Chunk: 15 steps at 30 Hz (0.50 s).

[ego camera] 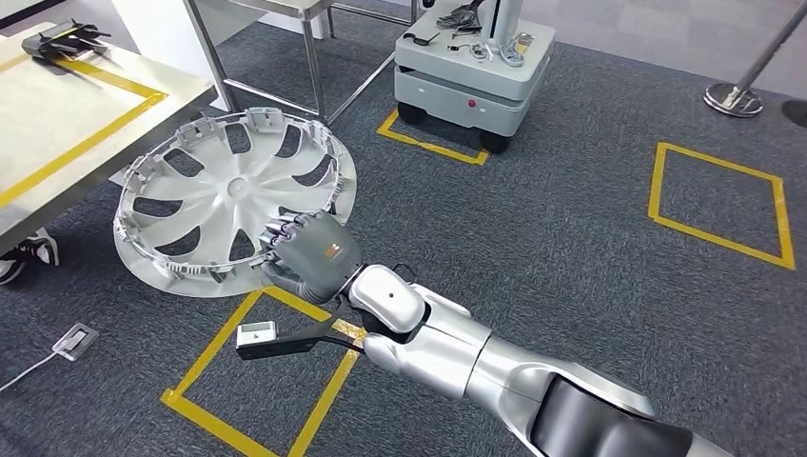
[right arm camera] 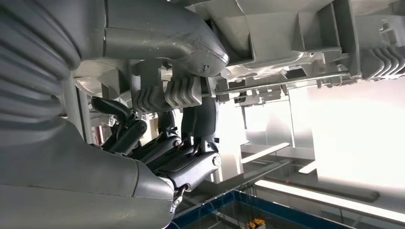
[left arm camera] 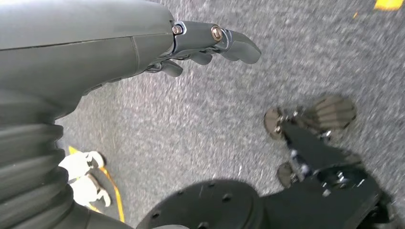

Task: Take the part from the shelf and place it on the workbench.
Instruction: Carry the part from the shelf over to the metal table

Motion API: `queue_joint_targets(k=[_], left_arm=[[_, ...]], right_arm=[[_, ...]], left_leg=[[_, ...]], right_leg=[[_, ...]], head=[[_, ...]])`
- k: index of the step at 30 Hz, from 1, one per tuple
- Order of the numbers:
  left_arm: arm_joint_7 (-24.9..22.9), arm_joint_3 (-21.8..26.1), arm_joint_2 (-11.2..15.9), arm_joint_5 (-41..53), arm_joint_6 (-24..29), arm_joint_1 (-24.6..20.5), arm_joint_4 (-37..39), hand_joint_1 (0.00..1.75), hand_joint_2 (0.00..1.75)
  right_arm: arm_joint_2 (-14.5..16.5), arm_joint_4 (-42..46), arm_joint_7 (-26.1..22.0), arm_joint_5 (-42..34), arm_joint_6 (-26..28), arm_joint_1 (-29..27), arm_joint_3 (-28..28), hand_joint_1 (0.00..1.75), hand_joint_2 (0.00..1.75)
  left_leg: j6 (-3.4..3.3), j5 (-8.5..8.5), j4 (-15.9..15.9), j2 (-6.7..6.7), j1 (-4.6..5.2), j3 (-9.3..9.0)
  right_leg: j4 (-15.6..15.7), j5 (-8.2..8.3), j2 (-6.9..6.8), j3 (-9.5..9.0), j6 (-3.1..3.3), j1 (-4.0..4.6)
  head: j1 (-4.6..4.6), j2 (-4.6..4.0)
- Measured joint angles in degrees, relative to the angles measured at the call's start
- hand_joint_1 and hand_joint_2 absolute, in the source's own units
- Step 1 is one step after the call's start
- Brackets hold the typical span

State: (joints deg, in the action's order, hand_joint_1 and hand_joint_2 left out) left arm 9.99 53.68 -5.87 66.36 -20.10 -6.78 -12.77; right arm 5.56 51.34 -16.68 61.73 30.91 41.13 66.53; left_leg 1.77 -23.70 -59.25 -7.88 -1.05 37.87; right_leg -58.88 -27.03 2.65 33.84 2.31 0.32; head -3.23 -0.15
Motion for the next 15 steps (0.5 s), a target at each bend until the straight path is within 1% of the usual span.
queue_joint_targets(k=[1, 2, 3, 4, 5, 6, 7, 8, 9, 10, 11, 12, 13, 14, 15], left_arm=[[-0.04, 0.0, -0.01, 0.0, -0.03, 0.02, 0.01, 0.0, 1.75], [-0.07, 0.0, 0.01, 0.0, -0.05, -0.06, 0.02, 0.0, 1.75], [-0.07, 0.0, -0.02, 0.0, -0.08, -0.17, 0.03, 0.0, 1.75], [-0.08, 0.0, -0.01, 0.01, -0.1, -0.29, 0.03, 0.0, 1.75], [-0.11, 0.0, 0.01, 0.04, -0.1, -0.34, 0.03, 0.0, 1.75], [-0.15, 0.0, 0.04, 0.08, -0.1, -0.34, 0.02, 0.0, 1.75], [-0.2, 0.0, 0.09, 0.12, -0.1, -0.31, 0.02, 0.0, 1.75], [-0.25, 0.0, 0.16, 0.17, -0.1, -0.31, 0.01, 0.0, 1.75], [-0.27, 0.0, 0.21, 0.22, -0.1, -0.34, -0.01, 0.0, 1.75], [-0.29, 0.0, 0.18, 0.27, -0.1, -0.42, -0.01, 0.0, 1.75], [-0.31, 0.0, 0.13, 0.32, -0.1, -0.49, -0.01, 0.0, 1.75], [-0.33, 0.0, 0.07, 0.36, -0.1, -0.53, 0.0, 0.0, 1.75], [-0.35, 0.0, 0.03, 0.39, -0.1, -0.53, 0.01, 0.0, 1.75], [-0.37, 0.0, 0.06, 0.4, -0.1, -0.49, 0.0, 0.0, 1.75], [-0.38, 0.0, 0.09, 0.42, -0.1, -0.43, -0.01, 0.0, 1.75]], right_arm=[[0.03, 0.01, 0.03, 0.01, 0.05, 0.01, 0.0, 1.75, 1.75], [0.02, 0.0, 0.07, 0.02, 0.11, 0.02, 0.0, 1.75, 1.75], [-0.07, -0.01, 0.09, 0.03, 0.16, 0.03, 0.0, 1.75, 1.75], [-0.17, -0.01, 0.1, 0.04, 0.22, 0.03, 0.0, 1.75, 1.75], [-0.27, -0.02, 0.11, 0.05, 0.22, -0.01, 0.0, 1.75, 1.75], [-0.34, -0.02, 0.11, 0.05, 0.22, -0.06, 0.0, 1.75, 1.75], [-0.39, -0.02, 0.11, 0.06, 0.22, -0.11, 0.0, 1.75, 1.75], [-0.42, -0.02, 0.11, 0.07, 0.22, -0.14, 0.0, 1.75, 1.75], [-0.43, -0.02, 0.11, 0.07, 0.24, -0.15, 0.0, 1.75, 1.75], [-0.45, -0.02, 0.11, 0.08, 0.28, -0.13, 0.0, 1.75, 1.75], [-0.47, -0.02, 0.09, 0.09, 0.33, -0.09, 0.0, 1.75, 1.75], [-0.5, -0.02, 0.07, 0.11, 0.38, -0.05, 0.0, 1.75, 1.75], [-0.52, -0.02, 0.06, 0.13, 0.42, -0.02, 0.0, 1.75, 1.75], [-0.53, -0.02, 0.04, 0.14, 0.43, 0.0, 0.0, 1.75, 1.75], [-0.52, -0.02, 0.04, 0.14, 0.44, 0.01, 0.0, 1.75, 1.75]], left_leg=[[0.26, -0.71, -0.87, 1.61, 0.17, 0.48], [0.5, -2.03, -2.86, 3.66, 0.31, 1.41], [0.77, -3.8, -5.9, 5.69, 0.32, 2.77], [1.1, -5.6, -9.53, 6.81, 0.2, 4.31], [1.41, -6.76, -12.58, 7.23, 0.02, 5.59], [1.7, -7.06, -14.21, 7.43, -0.16, 6.16], [1.99, -6.28, -13.64, 7.64, -0.33, 5.61], [2.24, -4.67, -10.86, 8.11, -0.48, 3.96], [2.47, -3.07, -7.02, 9.12, -0.56, 1.87], [2.41, -1.92, -3.54, 10.34, -0.44, -0.07], [2.01, -1.4, -1.28, 11.12, -0.32, -1.29], [1.48, -1.48, -0.43, 11.51, -0.19, -1.67], [0.83, -1.64, -0.52, 11.14, -0.05, -1.59], [0.27, -1.65, -0.66, 10.32, -0.09, -1.41], [-0.09, -1.62, -0.68, 9.68, -0.15, -1.31]], right_leg=[[0.58, 0.29, -0.81, -0.31, 0.12, -0.18], [1.1, 0.55, -1.68, -0.6, 0.23, -0.37], [1.29, 0.61, -2.52, -0.73, 0.34, -0.34], [1.33, 0.6, -3.4, -0.76, 0.45, -0.36], [1.3, 0.54, -4.28, -0.74, 0.43, -0.41], [1.25, 0.46, -5.11, -0.73, 0.37, -0.48], [1.16, 0.34, -5.93, -0.73, 0.21, -0.6], [0.95, 0.14, -6.72, -0.73, -0.04, -0.75], [0.63, -0.13, -7.46, -0.73, -0.37, -0.87], [0.17, -0.51, -8.14, -0.64, -0.8, -0.77], [-0.23, -0.83, -8.69, -0.56, -1.16, -0.63], [-0.54, -1.09, -9.18, -0.53, -1.47, -0.38], [-0.69, -1.26, -9.68, -0.53, -1.68, -0.18], [-0.74, -1.4, -10.15, -0.63, -1.89, -0.21], [-0.99, -1.74, -9.8, -0.64, -2.17, -0.35]], head=[[0.09, 0.0], [0.19, 0.0], [0.27, 0.0], [0.36, 0.0], [0.37, 0.0], [0.38, 0.0], [0.38, 0.0], [0.38, 0.0], [0.38, 0.0], [0.47, 0.0], [0.49, 0.0], [0.48, 0.0], [0.47, 0.0], [0.39, 0.0], [0.37, 0.0]])
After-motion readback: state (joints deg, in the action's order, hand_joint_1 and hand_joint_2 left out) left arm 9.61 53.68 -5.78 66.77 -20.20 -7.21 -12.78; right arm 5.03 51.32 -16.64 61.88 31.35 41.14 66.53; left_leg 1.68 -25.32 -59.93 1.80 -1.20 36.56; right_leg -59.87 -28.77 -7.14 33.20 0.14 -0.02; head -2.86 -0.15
